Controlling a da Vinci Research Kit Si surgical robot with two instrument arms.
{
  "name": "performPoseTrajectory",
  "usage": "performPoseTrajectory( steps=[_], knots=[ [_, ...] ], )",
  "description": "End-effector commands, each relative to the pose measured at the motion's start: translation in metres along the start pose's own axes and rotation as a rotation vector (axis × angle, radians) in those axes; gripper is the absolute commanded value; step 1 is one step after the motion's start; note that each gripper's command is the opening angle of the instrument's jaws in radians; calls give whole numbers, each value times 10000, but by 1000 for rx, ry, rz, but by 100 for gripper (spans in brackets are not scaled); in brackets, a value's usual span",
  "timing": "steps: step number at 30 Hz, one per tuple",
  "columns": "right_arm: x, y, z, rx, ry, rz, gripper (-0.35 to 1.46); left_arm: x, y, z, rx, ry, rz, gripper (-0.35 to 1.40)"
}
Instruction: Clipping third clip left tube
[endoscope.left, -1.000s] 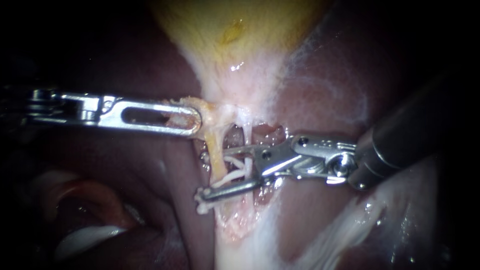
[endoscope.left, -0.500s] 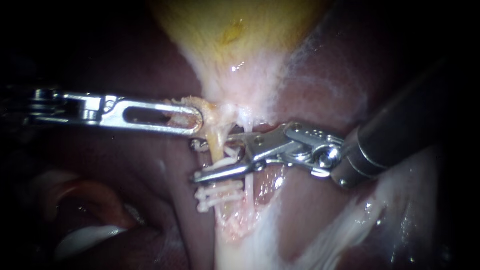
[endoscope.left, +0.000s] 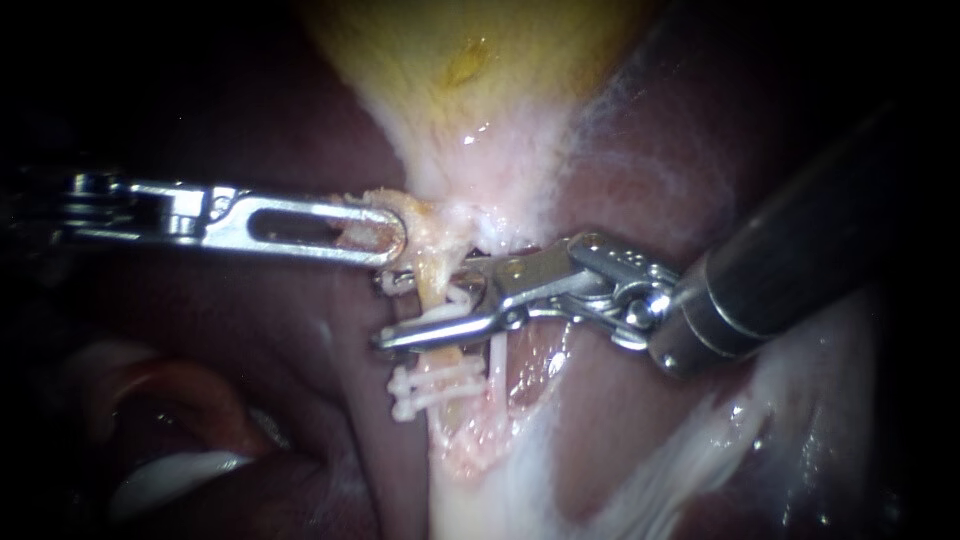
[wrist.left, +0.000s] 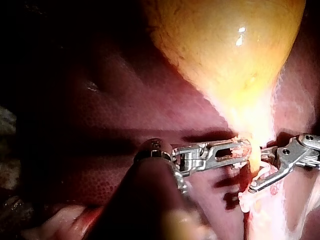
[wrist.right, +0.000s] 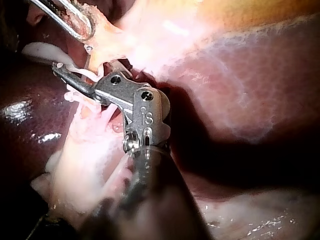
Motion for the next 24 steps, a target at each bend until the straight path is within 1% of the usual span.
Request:
performPoseTrajectory(
  steps=[1, 3, 5, 6, 8, 10, 14, 24],
  knots=[
    [0, 0, 0, 0, -1, 3, 38, 0, 0, 0, 1, 0, 0, -35],
    [-1, 0, 0, 2, -2, 20, 32, 0, 0, 0, 0, 0, 0, -35],
    [-2, 0, -3, 8, -4, 43, 20, 0, 0, 0, 0, 0, 0, -35],
    [-2, 0, -5, 17, -8, 43, -1, 0, 0, 1, 0, 0, 0, -35],
    [-3, -1, -10, 24, -10, 41, -35, 0, 0, 1, 0, 0, 0, -35],
    [-4, 0, -14, 9, -5, 39, -35, 0, 0, 1, 0, 0, 0, -35],
    [-5, 0, -18, 9, -5, 45, -35, 0, 0, 1, 0, 0, 0, -35],
    [-5, -4, -16, 12, -6, 51, -35, 0, 0, 1, 0, 0, 0, -35]
  ],
)
